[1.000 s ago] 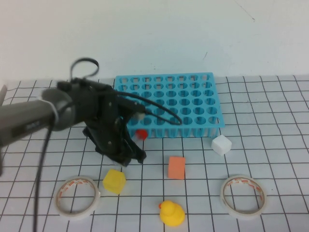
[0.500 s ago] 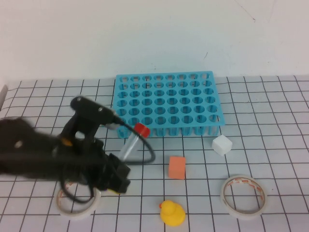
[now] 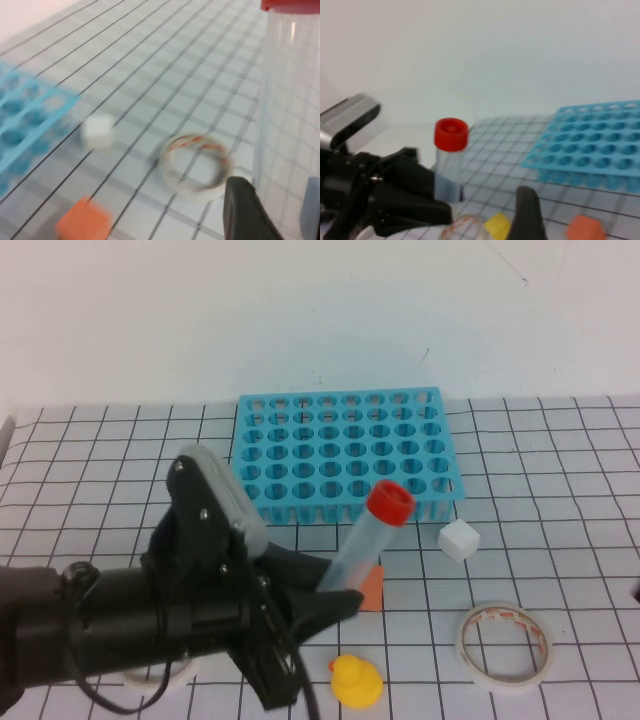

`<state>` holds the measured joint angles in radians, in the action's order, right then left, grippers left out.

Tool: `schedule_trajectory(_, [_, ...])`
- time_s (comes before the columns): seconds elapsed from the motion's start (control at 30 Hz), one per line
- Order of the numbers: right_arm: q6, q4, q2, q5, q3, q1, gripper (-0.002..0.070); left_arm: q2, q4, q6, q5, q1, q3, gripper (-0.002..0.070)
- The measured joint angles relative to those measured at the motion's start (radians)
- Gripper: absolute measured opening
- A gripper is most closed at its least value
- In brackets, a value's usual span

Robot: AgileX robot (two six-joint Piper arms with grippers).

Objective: Place the test tubes

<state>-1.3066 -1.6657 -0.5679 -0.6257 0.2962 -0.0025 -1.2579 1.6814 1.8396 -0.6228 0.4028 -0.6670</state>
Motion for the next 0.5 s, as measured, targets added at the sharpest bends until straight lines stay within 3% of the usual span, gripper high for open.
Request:
schedule_trajectory(0.13, [-0.143,-0.013,-0.282,-0.219,0.162,0.000,0.0494,0.000,0.002,0.076,-0.128,0.000,0.000,0.0216])
schedule_trajectory(0.3, [-0.256,-0.013,-0.547,-0.476,0.309,0.002,0.0497,0.000,0.002,0.088,-0.164,0.000,-0.005,0.0216])
schedule_trajectory(0.5, [-0.347,-0.013,-0.747,-0.530,0.437,0.081,0.0498,0.000,0.002,0.061,-0.166,0.000,-0.062,0.0216])
